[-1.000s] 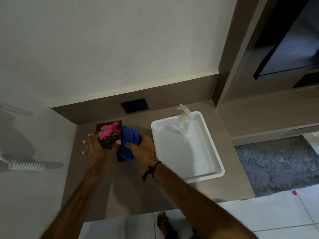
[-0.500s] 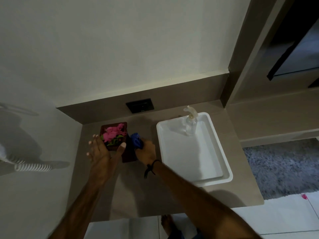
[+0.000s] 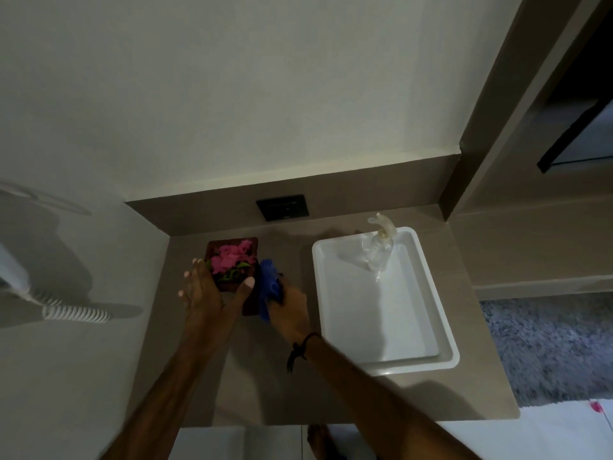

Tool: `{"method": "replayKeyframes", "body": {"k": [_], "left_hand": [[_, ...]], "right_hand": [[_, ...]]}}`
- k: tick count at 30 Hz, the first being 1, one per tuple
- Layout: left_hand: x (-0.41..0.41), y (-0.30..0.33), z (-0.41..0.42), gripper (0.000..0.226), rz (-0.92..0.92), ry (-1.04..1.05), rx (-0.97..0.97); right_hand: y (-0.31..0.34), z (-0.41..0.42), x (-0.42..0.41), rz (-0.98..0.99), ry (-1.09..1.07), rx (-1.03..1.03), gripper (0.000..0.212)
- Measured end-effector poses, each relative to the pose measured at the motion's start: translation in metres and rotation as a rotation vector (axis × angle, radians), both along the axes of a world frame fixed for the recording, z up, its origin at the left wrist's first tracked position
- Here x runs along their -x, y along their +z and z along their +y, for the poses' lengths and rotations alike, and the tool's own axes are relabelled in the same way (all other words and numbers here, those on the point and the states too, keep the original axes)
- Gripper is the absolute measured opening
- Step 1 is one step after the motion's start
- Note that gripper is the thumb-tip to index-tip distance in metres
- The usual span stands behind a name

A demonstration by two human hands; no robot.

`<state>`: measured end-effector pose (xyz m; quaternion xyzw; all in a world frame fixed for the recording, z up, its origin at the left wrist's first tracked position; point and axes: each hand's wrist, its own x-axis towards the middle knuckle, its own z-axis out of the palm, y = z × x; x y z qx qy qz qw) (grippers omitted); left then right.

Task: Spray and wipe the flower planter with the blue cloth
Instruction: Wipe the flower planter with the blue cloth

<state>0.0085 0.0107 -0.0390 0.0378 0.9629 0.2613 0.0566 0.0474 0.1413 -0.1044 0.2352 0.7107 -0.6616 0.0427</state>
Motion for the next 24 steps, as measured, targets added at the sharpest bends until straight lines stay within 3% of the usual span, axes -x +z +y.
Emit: {"method": "replayKeyframes", "body": {"k": [4, 12, 18, 24], "left_hand": [[0.002, 0.001, 0.0, 0.11, -0.002, 0.001, 0.021], [-0.001, 0.005, 0.003, 0.121, -0.04, 0.01, 0.036], [0.001, 0.004, 0.005, 0.115, -0.04, 0.016, 0.009], [0.002, -0.001, 0.002, 0.131, -0.051, 0.023, -0.002]], "right_hand": [[-0.01, 0.007, 0.012, -0.134, 0.045, -0.147, 0.033], [0.003, 0.011, 0.014, -0.169, 0.017, -0.089, 0.033], [0.027, 0.009, 0.005, 0.01, -0.124, 0.087, 0.035], [0.022, -0.008, -0.002, 0.14, -0.261, 0.096, 0.035]]}}
